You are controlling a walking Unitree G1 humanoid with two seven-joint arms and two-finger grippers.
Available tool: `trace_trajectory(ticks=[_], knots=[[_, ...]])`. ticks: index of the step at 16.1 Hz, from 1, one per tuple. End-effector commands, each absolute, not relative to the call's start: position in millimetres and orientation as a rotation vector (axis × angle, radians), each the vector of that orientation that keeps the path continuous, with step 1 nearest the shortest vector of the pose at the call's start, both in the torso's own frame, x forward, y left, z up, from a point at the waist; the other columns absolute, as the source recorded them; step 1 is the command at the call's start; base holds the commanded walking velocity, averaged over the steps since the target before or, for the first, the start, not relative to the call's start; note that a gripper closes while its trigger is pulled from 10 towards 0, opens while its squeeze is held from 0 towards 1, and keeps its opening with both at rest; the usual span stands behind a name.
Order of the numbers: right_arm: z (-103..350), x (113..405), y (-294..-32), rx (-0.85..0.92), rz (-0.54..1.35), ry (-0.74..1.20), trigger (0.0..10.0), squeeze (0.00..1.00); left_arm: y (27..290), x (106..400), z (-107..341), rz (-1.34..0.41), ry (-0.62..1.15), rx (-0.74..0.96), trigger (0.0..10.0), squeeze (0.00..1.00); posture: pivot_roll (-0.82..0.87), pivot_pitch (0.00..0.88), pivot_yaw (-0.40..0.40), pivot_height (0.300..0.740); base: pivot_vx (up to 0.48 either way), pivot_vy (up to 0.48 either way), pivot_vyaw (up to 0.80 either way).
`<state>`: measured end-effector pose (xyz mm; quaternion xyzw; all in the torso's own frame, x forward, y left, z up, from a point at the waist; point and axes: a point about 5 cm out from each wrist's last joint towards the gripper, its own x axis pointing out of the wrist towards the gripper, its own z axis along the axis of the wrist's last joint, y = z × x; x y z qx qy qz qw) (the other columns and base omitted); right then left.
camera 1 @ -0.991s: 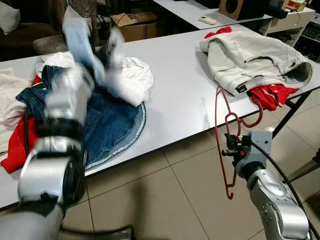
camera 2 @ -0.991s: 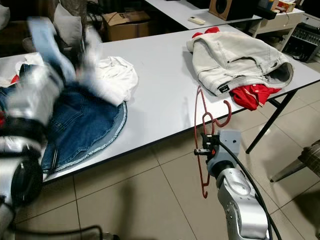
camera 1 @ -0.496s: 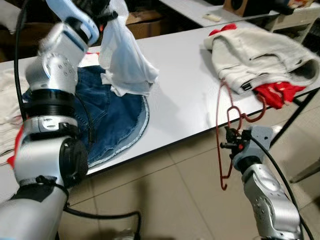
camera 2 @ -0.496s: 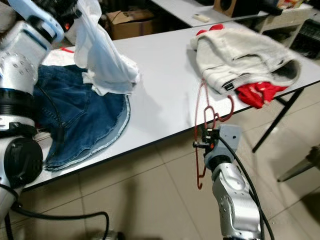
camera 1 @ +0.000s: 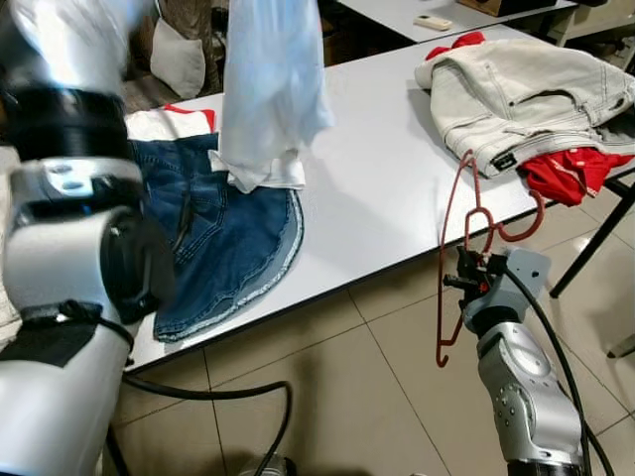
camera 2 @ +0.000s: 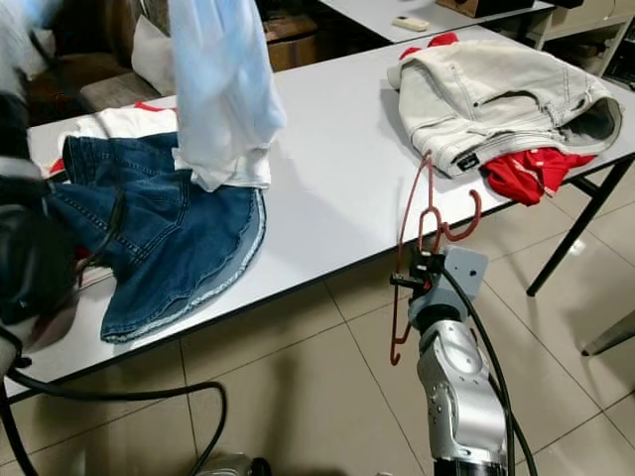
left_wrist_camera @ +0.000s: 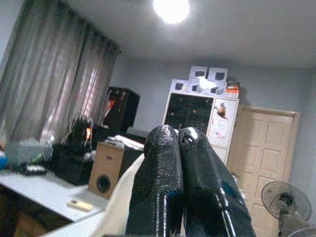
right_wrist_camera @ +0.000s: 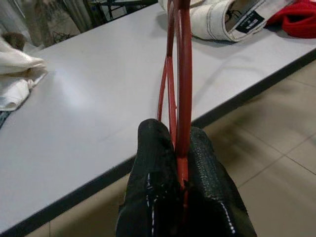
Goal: Hang hanger
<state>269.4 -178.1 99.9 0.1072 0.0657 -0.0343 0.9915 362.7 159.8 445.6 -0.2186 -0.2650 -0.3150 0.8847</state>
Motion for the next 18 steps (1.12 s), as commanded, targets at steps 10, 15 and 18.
trace_trajectory(ticks=[10,15,18], knots=[[97,266,-184,0.150,-0.037,0.161,10.0,0.00,115,399,273,-0.517,-0.077,-0.002,0.9,0.00,-0.08,0.000,0.075,0.740,0.000,0.000,0.00],[97,261,-186,0.138,-0.041,0.175,10.0,0.00,43,389,191,-0.720,0.196,0.047,10.0,1.00,-0.12,0.000,0.088,0.740,0.000,0.000,0.00],[95,257,-187,0.140,-0.051,0.189,10.0,0.00,54,393,202,-0.711,0.140,0.099,10.0,1.00,-0.12,0.000,0.089,0.740,0.000,0.000,0.00]])
